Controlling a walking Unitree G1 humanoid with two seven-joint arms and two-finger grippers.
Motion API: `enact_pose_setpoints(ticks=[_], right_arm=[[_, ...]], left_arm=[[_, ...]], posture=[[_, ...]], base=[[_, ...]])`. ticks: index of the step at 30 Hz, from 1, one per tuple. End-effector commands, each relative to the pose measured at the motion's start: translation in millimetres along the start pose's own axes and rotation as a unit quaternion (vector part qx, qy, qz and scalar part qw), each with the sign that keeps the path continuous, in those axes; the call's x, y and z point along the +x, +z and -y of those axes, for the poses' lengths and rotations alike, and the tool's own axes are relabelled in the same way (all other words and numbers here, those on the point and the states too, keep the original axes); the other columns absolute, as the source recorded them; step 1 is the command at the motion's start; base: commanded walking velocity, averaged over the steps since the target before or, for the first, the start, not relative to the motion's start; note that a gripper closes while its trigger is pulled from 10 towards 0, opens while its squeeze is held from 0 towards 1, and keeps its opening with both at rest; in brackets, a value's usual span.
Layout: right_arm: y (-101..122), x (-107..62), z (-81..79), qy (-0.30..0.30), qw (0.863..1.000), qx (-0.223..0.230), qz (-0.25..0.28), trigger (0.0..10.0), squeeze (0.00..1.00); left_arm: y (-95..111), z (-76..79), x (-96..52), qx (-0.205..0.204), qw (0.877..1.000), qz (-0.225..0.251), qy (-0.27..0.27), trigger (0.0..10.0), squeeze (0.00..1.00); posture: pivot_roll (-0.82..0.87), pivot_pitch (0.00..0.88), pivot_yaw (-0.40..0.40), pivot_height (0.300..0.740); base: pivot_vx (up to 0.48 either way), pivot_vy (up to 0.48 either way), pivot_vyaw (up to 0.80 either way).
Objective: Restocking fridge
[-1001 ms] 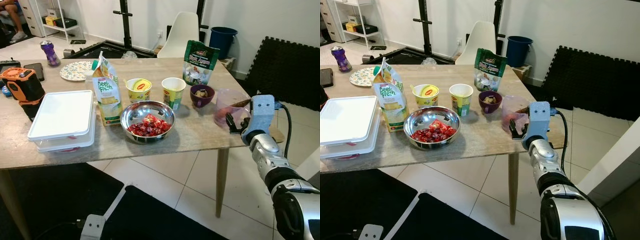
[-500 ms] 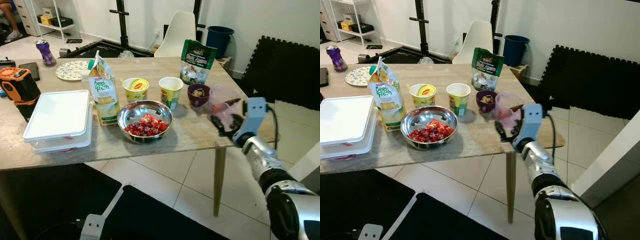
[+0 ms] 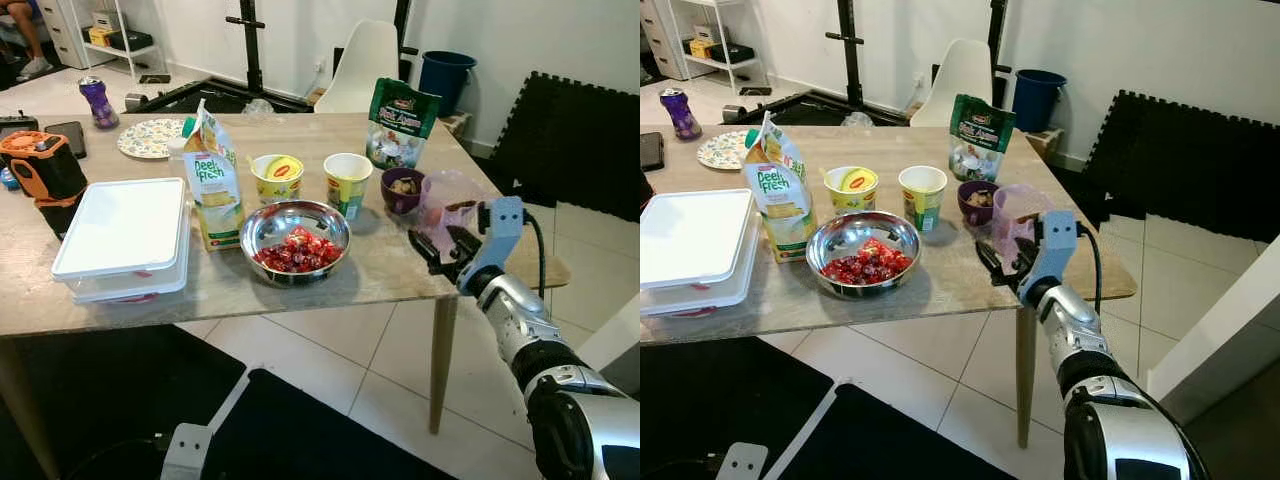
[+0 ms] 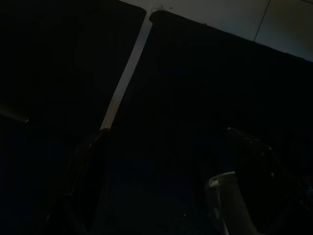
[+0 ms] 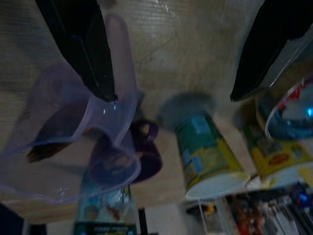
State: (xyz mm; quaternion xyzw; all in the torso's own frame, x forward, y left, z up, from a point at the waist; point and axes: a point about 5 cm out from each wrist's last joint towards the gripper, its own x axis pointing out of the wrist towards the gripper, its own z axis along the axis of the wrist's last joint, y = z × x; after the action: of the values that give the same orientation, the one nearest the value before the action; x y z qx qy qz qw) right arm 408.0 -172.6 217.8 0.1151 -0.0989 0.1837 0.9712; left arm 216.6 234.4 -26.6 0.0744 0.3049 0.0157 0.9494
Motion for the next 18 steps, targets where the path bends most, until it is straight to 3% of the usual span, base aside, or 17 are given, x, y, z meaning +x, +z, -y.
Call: enact_pose_setpoints(ticks=[1, 5, 12, 18], right_arm=[[4.5, 1.4, -1.4, 0.002, 1.0, 0.008, 0.019, 10.0, 0.0], [2.7, 1.6, -2.9, -0.002, 1.0, -0.014, 0.013, 10.0, 0.0], [6.7, 0.3, 1.1, -0.011, 1.0, -0.003, 0.028, 10.0, 0.0], [26.9, -14.9, 28.3, -0.055, 0.992, 0.042, 0.106, 10.0, 0.0]], left_arm=[[-11.4, 3.5, -3.0, 0.003, 1.0, -0.022, -0.004, 10.0, 0.0], [-10.2, 3.9, -2.1, 0.004, 1.0, -0.022, -0.005, 10.0, 0.0], [-8.2, 4.8, 0.1, 0.004, 1.0, -0.021, -0.005, 10.0, 0.0], [-11.7, 3.4, 1.2, -0.004, 1.0, -0.026, 0.003, 10.0, 0.0]], posture=[[0.04, 0.206, -0.056, 0.74], [0.04, 0.203, -0.054, 0.74], [0.04, 0.196, -0.06, 0.74], [0.02, 0.153, -0.06, 0.74]], base=[[0.0, 0.0, 0.0], [0.0, 0.0, 0.0], [0.0, 0.0, 0.0], [0.0, 0.0, 0.0]])
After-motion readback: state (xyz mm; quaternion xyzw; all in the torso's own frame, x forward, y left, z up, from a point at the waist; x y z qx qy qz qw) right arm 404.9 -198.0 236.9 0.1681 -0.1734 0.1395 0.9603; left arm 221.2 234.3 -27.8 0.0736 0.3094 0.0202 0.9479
